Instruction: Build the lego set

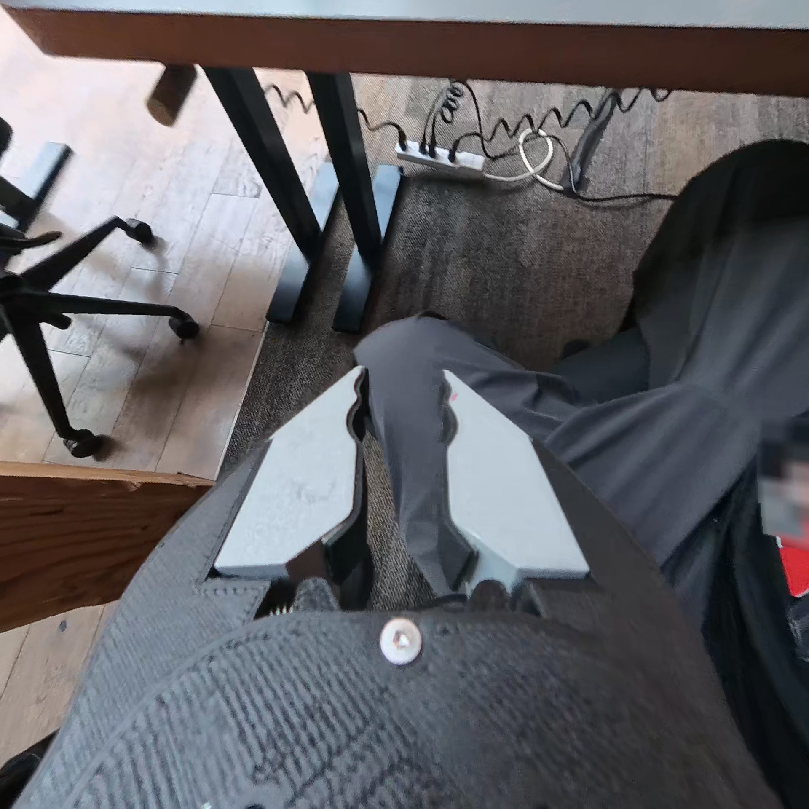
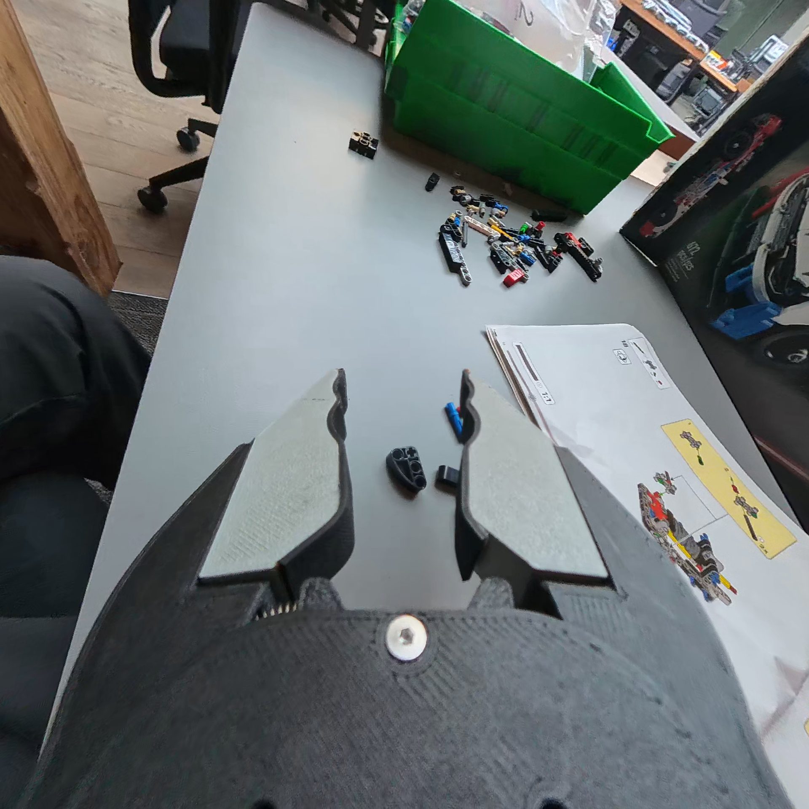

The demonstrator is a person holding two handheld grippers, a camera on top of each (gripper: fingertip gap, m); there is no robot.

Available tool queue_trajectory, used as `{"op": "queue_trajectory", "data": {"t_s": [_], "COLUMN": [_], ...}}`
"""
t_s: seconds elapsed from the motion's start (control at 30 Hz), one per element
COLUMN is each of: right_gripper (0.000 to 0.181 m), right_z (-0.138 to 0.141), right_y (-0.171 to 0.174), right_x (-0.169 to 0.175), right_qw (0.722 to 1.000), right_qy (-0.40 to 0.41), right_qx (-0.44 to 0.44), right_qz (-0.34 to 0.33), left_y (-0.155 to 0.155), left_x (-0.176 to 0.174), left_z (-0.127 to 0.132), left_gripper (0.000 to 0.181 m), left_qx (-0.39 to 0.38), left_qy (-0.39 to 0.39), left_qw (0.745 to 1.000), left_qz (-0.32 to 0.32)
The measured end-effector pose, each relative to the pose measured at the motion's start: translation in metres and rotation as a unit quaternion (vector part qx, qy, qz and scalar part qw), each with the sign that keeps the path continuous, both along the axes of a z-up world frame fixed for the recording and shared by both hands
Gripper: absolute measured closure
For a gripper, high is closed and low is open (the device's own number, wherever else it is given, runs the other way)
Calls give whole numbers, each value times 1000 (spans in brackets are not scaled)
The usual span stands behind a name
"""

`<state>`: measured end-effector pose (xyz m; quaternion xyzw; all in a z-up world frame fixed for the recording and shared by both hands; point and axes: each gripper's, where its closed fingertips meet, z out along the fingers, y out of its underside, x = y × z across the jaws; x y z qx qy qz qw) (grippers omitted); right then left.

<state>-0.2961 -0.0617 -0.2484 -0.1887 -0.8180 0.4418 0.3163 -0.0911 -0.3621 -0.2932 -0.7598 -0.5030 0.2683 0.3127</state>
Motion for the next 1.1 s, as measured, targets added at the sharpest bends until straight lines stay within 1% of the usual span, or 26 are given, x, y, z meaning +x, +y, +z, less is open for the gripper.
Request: {"op": "queue_trajectory", "data": {"t_s": [0.07,0.27,0.4,0.47,0.6,0.7,0.8,0.9,1.0,1.03,1.1], "right_gripper": [128,125,126,125,123,127,131,133,133,133,135], "right_z": [0,-3,-14,-15,-10,-8,-6,1,-2,-2,-2], "right_y": [2,6,7,5,1,-4,-6,-13,-12,-12,-11], "right_x": [-3,-8,-14,-13,-7,-2,0,6,5,4,2], "right_qw": [1000,996,992,992,995,997,999,1000,999,999,997], "right_qy": [11,54,46,48,50,42,24,-1,-31,-42,-65], "right_qx": [10,61,99,104,84,66,44,-2,-15,-23,-39], "right_qz": [-14,-43,-59,-53,-35,-14,-8,18,20,20,20], "left_y": [8,25,26,20,4,0,-4,1,5,8,11], "left_x": [8,34,44,47,49,49,45,42,27,22,16], "left_z": [-3,10,14,10,-7,-10,-6,-2,7,7,-4], "left_gripper": [147,148,148,147,146,146,147,150,161,164,168], "left_qx": [2,11,20,21,33,40,9,4,-7,-4,18], "left_qy": [-13,0,2,-4,-36,-39,-8,16,64,68,45], "left_qw": [1000,998,998,998,998,998,1000,1000,997,997,998], "left_qz": [-16,-59,-65,-57,-26,-7,15,26,34,33,37]}}
